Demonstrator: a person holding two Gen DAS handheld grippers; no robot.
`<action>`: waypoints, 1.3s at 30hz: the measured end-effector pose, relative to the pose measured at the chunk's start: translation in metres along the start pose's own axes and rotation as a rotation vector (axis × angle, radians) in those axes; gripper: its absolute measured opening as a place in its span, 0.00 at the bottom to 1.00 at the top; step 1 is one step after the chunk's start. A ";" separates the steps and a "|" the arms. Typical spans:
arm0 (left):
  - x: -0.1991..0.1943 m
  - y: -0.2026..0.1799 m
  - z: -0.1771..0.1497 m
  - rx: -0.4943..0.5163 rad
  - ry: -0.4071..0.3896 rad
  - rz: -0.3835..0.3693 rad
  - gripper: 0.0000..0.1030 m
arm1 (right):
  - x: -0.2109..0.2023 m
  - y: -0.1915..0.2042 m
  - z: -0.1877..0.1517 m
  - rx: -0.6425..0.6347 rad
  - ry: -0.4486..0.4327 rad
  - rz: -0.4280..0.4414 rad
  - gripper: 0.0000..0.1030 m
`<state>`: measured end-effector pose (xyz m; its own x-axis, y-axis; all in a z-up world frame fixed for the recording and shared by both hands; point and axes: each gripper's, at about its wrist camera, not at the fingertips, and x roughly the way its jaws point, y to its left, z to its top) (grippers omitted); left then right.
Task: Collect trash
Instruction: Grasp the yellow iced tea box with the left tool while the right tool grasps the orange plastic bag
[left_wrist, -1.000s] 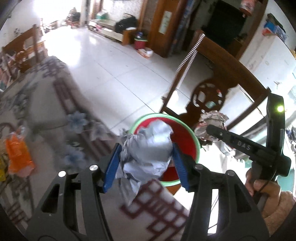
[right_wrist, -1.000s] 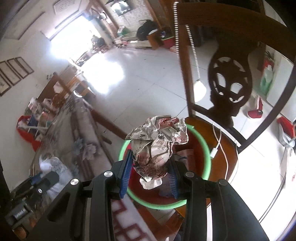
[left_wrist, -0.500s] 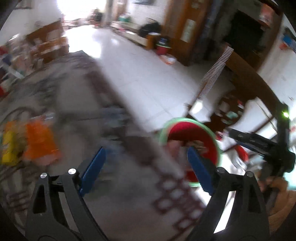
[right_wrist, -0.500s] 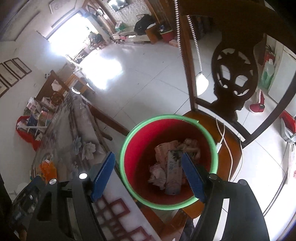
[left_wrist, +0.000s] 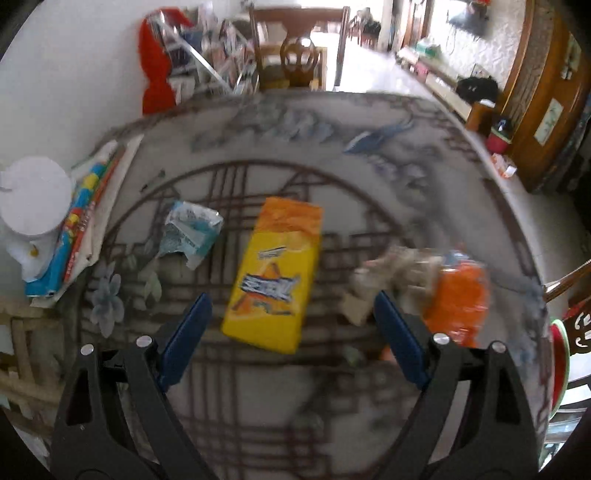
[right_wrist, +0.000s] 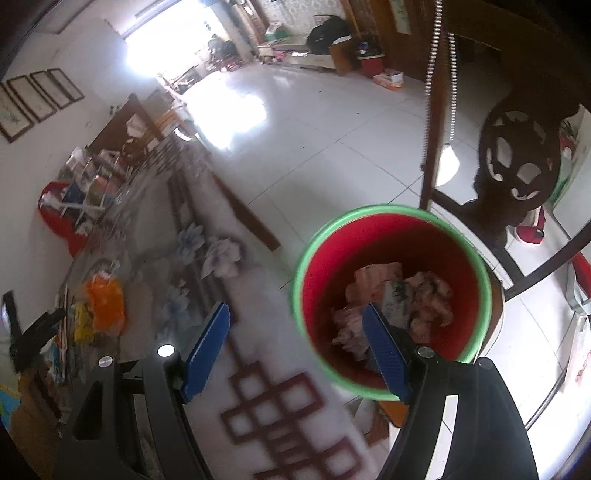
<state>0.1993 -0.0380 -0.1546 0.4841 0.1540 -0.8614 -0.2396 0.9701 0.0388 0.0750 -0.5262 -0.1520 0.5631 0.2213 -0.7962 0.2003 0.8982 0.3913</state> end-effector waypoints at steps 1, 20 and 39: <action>0.008 0.005 0.001 0.002 0.016 -0.002 0.85 | 0.000 0.006 -0.004 -0.006 0.002 0.000 0.70; 0.025 0.066 -0.056 0.004 0.115 -0.203 0.56 | 0.025 0.155 -0.055 -0.169 0.049 0.042 0.70; -0.032 0.115 -0.175 0.031 0.144 -0.234 0.77 | 0.168 0.311 -0.036 -0.354 0.104 0.096 0.53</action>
<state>0.0096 0.0355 -0.2115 0.3980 -0.1008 -0.9118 -0.1088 0.9817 -0.1560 0.2027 -0.1965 -0.1807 0.4780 0.3316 -0.8134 -0.1488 0.9432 0.2970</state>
